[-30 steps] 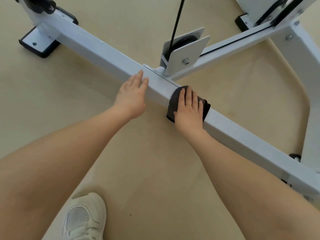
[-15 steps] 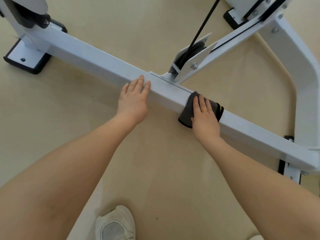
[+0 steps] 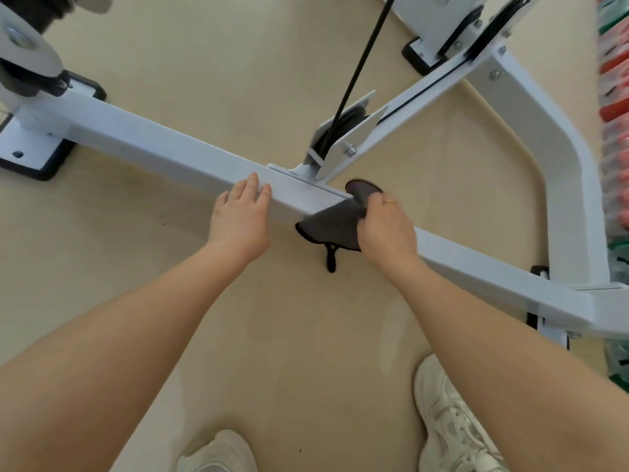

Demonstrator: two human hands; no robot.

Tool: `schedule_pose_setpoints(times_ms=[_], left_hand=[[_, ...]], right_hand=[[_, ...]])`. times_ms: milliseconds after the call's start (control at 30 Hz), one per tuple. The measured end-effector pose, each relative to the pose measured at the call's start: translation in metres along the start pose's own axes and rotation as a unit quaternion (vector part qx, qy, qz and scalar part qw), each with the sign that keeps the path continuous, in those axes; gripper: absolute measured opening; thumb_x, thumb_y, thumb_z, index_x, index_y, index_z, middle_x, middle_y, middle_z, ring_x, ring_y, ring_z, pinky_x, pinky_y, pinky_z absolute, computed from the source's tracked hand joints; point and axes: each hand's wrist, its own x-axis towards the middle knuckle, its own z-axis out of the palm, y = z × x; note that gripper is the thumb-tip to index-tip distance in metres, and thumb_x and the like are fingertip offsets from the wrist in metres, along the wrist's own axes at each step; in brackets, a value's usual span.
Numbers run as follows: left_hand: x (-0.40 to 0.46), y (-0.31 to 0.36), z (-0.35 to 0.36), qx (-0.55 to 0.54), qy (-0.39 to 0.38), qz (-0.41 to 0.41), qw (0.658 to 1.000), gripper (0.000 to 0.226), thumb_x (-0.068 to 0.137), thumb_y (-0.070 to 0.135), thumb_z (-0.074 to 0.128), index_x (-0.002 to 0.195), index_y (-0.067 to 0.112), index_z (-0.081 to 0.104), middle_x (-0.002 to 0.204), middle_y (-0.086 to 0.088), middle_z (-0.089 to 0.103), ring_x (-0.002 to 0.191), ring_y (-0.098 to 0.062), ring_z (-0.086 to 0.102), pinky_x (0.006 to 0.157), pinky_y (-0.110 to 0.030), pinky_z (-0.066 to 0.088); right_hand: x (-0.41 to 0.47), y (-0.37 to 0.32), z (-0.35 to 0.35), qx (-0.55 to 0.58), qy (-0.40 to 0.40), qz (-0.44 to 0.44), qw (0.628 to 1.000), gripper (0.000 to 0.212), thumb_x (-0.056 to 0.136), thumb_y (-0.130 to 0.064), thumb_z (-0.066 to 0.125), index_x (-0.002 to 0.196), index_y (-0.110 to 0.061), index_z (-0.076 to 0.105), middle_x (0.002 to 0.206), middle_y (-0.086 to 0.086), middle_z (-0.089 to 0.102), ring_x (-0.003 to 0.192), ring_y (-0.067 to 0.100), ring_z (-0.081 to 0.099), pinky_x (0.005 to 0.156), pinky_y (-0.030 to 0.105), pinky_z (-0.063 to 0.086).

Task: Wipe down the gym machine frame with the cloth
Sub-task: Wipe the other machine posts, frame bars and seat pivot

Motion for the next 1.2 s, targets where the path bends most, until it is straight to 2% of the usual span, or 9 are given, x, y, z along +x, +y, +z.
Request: schedule_pose_setpoints(times_ms=[133,267,433,500,600,700,767,933,1200], left_hand=[[0.006,0.021,-0.022,-0.188,0.018,-0.058,0.980,0.058,0.088,0.012,0.041,0.143,0.012,0.024,0.149,-0.008,0.027,0.134,-0.025,0.030,0.103,-0.036,0.029],[0.008,0.046,-0.044,-0.361,0.091,-0.003,0.928,0.063,0.087,0.002,0.038,0.146,0.016,0.021,0.150,0.000,0.028,0.133,-0.017,0.031,0.101,-0.025,0.027],[0.010,0.060,-0.046,-0.417,0.099,0.023,0.903,0.072,0.084,-0.006,0.034,0.148,0.021,0.015,0.153,0.009,0.020,0.138,-0.006,0.021,0.098,-0.007,0.016],[0.012,0.060,-0.044,-0.441,0.087,0.007,0.893,0.076,0.082,-0.007,0.033,0.148,0.026,0.015,0.151,0.011,0.026,0.135,-0.004,0.026,0.096,-0.008,0.021],[0.015,0.057,-0.042,-0.493,0.058,0.000,0.868,0.078,0.077,0.002,0.044,0.147,0.030,0.021,0.145,0.012,0.035,0.134,-0.005,0.031,0.103,-0.018,0.025],[0.012,0.054,-0.049,-0.535,0.028,0.003,0.844,0.081,0.070,-0.002,0.042,0.144,0.030,0.027,0.136,0.017,0.040,0.129,0.000,0.033,0.108,-0.026,0.028],[0.011,0.051,-0.056,-0.541,0.015,0.002,0.841,0.086,0.070,-0.019,0.028,0.144,0.025,0.029,0.136,0.016,0.039,0.130,-0.001,0.032,0.108,-0.023,0.027],[0.012,0.047,-0.062,-0.526,-0.002,0.006,0.850,0.090,0.068,-0.023,0.019,0.142,0.028,0.030,0.137,0.017,0.037,0.128,-0.002,0.031,0.104,-0.025,0.028],[0.013,0.051,-0.053,-0.522,0.024,-0.003,0.853,0.089,0.066,-0.017,0.025,0.143,0.028,0.030,0.137,0.012,0.042,0.127,-0.002,0.038,0.100,-0.017,0.027]], right_hand=[[0.013,0.008,-0.035,0.193,0.053,0.182,0.963,0.029,0.092,-0.014,0.037,0.118,-0.001,0.038,0.109,0.015,0.056,0.088,0.033,0.050,0.069,0.037,0.037],[0.045,-0.004,-0.054,0.506,0.023,0.350,0.788,0.049,0.096,-0.007,0.033,0.144,-0.007,0.021,0.131,0.011,0.047,0.102,0.028,0.050,0.083,0.038,0.048],[0.056,-0.048,-0.055,0.693,0.017,0.258,0.673,0.027,0.100,-0.028,0.036,0.115,-0.014,0.054,0.096,0.005,0.058,0.086,0.022,0.054,0.082,0.033,0.046],[0.055,-0.061,-0.050,0.705,0.043,0.222,0.672,0.031,0.101,-0.032,0.033,0.119,-0.017,0.053,0.107,0.004,0.060,0.101,0.023,0.056,0.093,0.036,0.045],[0.041,-0.077,-0.035,0.624,0.085,0.170,0.758,0.039,0.101,-0.017,0.029,0.139,-0.016,0.039,0.137,0.005,0.048,0.125,0.023,0.045,0.105,0.034,0.035],[0.028,-0.084,-0.026,0.598,0.107,0.136,0.782,0.044,0.100,-0.011,0.030,0.144,-0.013,0.032,0.145,0.006,0.040,0.132,0.023,0.038,0.109,0.034,0.030],[0.040,-0.075,-0.030,0.610,0.108,0.142,0.772,0.042,0.099,-0.012,0.031,0.141,-0.014,0.036,0.140,0.008,0.045,0.129,0.024,0.041,0.108,0.035,0.032],[0.079,-0.051,-0.058,0.715,0.056,0.246,0.652,0.034,0.100,-0.016,0.029,0.129,-0.013,0.046,0.123,0.011,0.055,0.107,0.025,0.052,0.101,0.043,0.042],[0.025,-0.055,-0.048,0.628,0.007,0.122,0.769,0.036,0.100,-0.015,0.031,0.131,-0.017,0.049,0.121,0.006,0.059,0.111,0.021,0.053,0.096,0.031,0.041]])
